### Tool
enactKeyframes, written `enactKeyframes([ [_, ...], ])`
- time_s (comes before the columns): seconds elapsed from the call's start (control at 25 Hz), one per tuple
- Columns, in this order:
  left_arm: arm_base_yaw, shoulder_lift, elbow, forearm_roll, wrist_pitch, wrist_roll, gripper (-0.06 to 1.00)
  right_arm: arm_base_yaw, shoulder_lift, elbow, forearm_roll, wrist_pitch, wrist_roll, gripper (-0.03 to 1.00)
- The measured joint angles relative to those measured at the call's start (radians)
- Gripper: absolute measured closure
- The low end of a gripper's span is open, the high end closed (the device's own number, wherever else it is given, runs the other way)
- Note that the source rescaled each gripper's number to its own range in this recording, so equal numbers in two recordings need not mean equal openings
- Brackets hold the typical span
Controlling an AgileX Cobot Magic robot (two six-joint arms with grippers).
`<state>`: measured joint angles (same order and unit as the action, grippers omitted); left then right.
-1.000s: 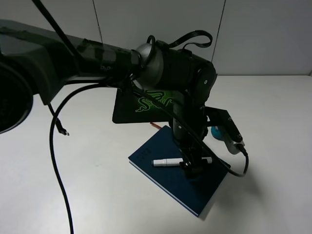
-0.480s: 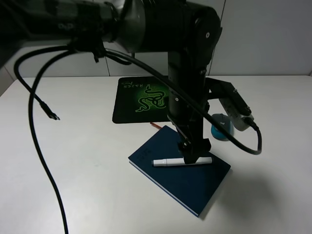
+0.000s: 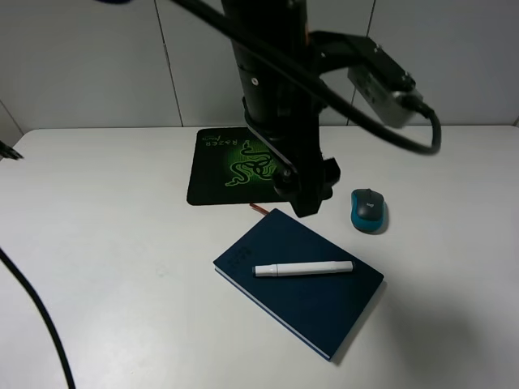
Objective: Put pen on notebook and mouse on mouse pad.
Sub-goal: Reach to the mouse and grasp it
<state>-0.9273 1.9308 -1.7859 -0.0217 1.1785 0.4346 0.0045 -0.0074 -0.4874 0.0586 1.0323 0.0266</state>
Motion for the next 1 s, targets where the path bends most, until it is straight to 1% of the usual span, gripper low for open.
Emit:
enactKeyframes([
  [0.28, 0.07, -0.203, 0.115, -0.016, 0.001, -0.007, -0.05, 0.0, 0.0, 0.0, 0.0, 0.0, 0.0, -0.03],
  [0.48, 0.13, -0.384, 0.247, -0.019, 0.002, -0.023, -0.05, 0.0, 0.0, 0.0, 0.0, 0.0, 0.0, -0.03],
  [0.88, 0.246, -0.762, 0.543, -0.019, 0.003, -0.117, -0.05, 0.0, 0.0, 0.0, 0.0, 0.0, 0.0, -0.03],
  [1.0, 0.262, -0.868, 0.632, -0.014, 0.003, -0.154, -0.05, 0.0, 0.0, 0.0, 0.0, 0.0, 0.0, -0.03],
])
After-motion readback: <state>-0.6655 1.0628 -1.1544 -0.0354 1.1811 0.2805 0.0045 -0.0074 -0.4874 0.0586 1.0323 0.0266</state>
